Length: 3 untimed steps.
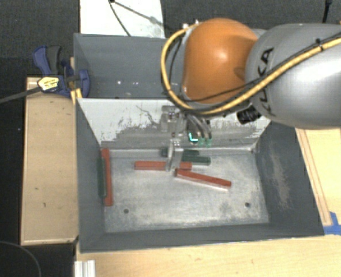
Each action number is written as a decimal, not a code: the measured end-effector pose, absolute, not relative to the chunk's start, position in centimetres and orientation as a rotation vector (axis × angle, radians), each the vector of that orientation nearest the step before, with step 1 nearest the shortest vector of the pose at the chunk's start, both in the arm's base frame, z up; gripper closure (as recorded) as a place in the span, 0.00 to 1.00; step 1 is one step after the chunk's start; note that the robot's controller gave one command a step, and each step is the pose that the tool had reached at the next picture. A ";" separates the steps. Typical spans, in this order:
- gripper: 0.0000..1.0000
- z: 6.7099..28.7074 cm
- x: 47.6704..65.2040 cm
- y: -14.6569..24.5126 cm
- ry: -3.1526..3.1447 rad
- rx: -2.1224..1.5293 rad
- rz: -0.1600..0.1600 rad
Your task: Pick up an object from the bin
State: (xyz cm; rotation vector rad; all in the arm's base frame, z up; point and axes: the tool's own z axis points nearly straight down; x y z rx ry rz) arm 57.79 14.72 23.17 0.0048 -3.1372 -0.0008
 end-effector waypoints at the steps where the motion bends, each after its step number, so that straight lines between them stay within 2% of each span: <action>1: 0.00 8.0 58.3 12.9 -3.136 -0.067 0.001; 2: 0.00 7.0 59.3 12.0 -3.145 -0.019 -0.001; 3: 1.00 7.0 59.2 12.1 -3.144 -0.026 -0.003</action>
Offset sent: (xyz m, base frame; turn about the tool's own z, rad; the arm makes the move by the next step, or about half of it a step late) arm 0.0065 -0.0182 -0.1473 0.0510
